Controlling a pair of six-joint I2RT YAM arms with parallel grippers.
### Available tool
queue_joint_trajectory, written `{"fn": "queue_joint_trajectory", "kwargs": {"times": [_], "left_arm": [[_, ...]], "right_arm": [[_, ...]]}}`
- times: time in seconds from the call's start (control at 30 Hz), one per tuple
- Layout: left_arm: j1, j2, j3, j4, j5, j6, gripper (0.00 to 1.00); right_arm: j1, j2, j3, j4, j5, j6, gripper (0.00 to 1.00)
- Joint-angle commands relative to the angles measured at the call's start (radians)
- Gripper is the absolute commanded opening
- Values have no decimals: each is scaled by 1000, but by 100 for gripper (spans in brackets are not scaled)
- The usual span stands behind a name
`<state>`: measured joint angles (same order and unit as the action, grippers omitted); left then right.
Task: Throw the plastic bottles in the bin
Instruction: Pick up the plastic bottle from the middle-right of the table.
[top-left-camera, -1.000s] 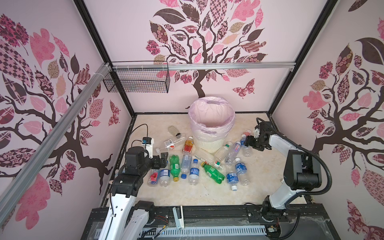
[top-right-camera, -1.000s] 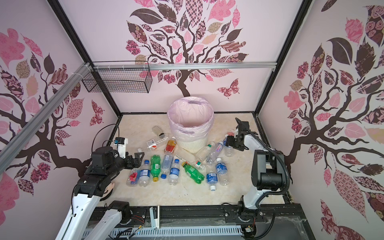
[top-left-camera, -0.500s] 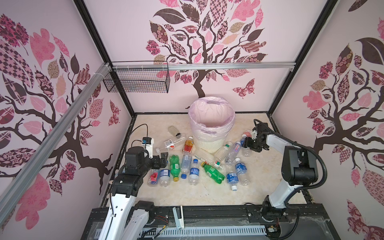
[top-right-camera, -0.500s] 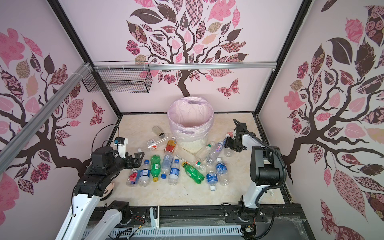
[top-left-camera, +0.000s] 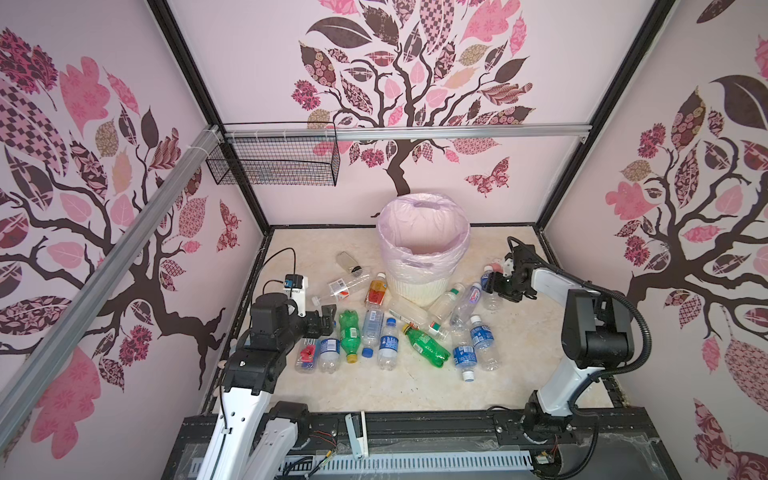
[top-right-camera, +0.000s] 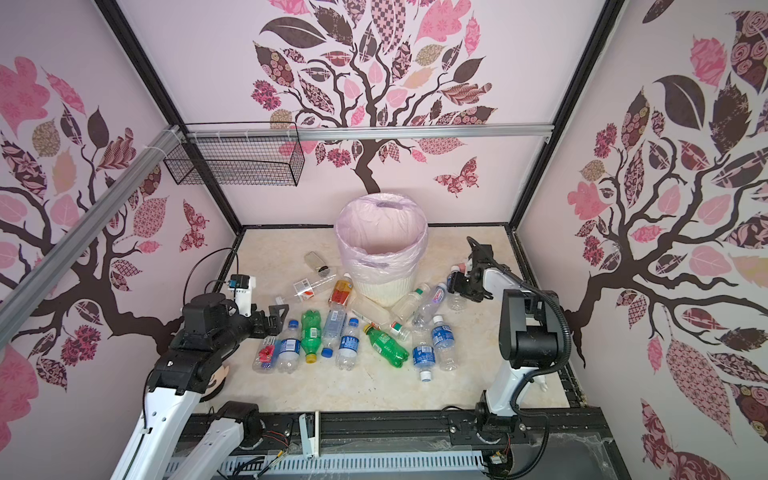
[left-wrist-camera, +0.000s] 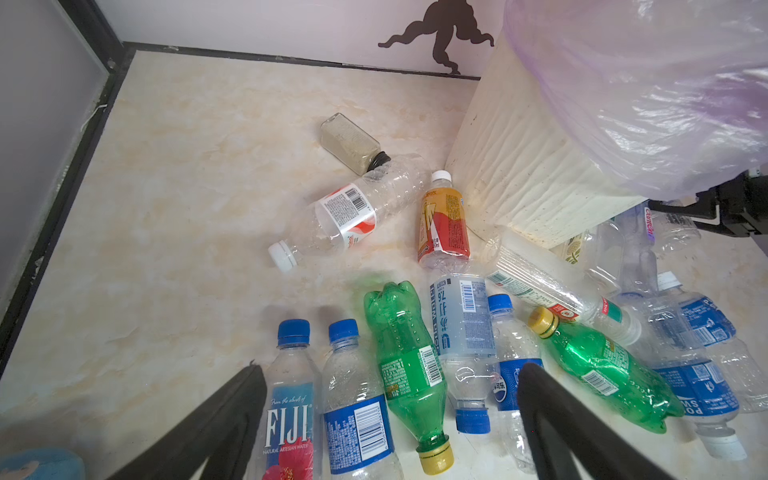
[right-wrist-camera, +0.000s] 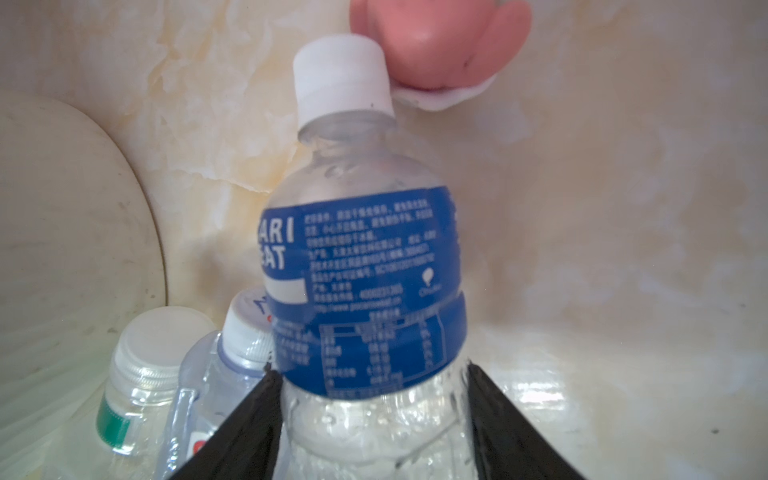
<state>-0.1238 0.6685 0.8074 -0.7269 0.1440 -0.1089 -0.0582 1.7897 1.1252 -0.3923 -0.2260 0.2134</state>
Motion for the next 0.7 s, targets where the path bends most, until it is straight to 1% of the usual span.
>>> {"fn": "queue_joint_trajectory", "kwargs": {"times": [0.0,0.23,0.5,0.67], "left_arm": [[4,-4,4,8,11,-5,98],[5,-3,7,6,12,-5,98],[4,-1,11,7,14,-2,98],[4,1,11,8,14,-2,98]], "right_arm": [[7,52,4,-34,30,7,70],[14,61,9,-36,34,7,69],[15,54,15,-40,37,9,61],[19,1,20,-49,37,11,59]]}}
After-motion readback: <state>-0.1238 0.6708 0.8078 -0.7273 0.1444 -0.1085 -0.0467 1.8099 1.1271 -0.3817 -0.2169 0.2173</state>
